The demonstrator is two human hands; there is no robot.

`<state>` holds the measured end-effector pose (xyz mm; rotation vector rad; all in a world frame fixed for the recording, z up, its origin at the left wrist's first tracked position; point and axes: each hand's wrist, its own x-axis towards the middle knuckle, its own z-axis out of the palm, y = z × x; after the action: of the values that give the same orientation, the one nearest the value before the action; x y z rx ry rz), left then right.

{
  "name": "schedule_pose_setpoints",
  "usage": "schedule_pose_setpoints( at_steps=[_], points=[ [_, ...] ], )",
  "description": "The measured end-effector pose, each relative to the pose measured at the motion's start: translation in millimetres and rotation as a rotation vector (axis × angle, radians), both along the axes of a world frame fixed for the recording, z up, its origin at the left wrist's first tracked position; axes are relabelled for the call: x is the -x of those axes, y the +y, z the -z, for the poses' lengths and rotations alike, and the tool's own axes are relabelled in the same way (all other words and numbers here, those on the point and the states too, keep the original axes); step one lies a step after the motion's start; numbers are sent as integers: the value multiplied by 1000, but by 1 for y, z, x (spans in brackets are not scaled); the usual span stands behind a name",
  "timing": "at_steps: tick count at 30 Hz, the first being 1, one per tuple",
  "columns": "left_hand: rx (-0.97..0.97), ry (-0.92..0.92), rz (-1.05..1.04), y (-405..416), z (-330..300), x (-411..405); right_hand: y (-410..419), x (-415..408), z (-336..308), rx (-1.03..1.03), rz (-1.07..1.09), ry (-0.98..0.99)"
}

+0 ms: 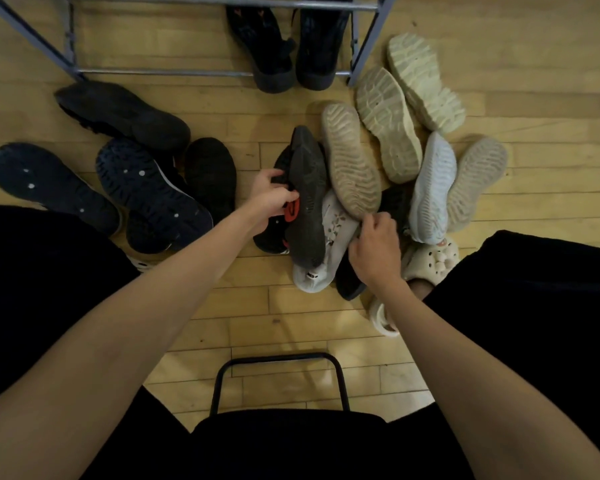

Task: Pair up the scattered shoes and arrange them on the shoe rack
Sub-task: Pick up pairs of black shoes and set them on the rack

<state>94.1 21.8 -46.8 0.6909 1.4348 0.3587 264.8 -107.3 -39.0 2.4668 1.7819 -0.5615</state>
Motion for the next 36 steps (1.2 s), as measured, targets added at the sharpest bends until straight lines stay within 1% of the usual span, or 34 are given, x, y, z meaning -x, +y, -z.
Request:
schedule_pose_setpoints(
  at_steps=[1,2,3,4,6,7,9,11,13,16,20,25,28,31,36],
  points=[
    [-3,15,-2,1,1,1,-1,-3,1,20,103,-60],
    [-11,33,5,2,3,3,-2,-6,1,59,215,-79],
    [-18,45,19,3,4,6,-1,-10,0,111,326,-58],
    [-21,53,36,4,6,9,1,-13,-1,166,436,8],
    [-10,46,57,2,9,14,4,-22,1,253,622,240],
    [3,31,56,1,10,16,5,-25,3,275,679,350],
    [16,4,45,-1,12,18,5,-32,4,272,773,491],
    [-9,44,68,-3,14,17,4,-40,2,254,909,619],
    [-36,89,105,-4,18,16,2,-49,-5,290,1032,797],
    [-11,84,101,-3,22,16,-1,-58,-17,376,1107,1081],
    [33,83,82,-2,19,19,4,-59,-29,457,1044,1258],
    [51,78,69,-2,17,19,12,-55,-38,526,912,1372],
    [61,58,63,-3,18,22,13,-56,-45,575,866,1383],
    [72,25,33,-2,16,25,13,-59,-50,608,874,1285],
    [47,26,18,-5,7,32,14,-47,-50,549,984,1024]
  ],
)
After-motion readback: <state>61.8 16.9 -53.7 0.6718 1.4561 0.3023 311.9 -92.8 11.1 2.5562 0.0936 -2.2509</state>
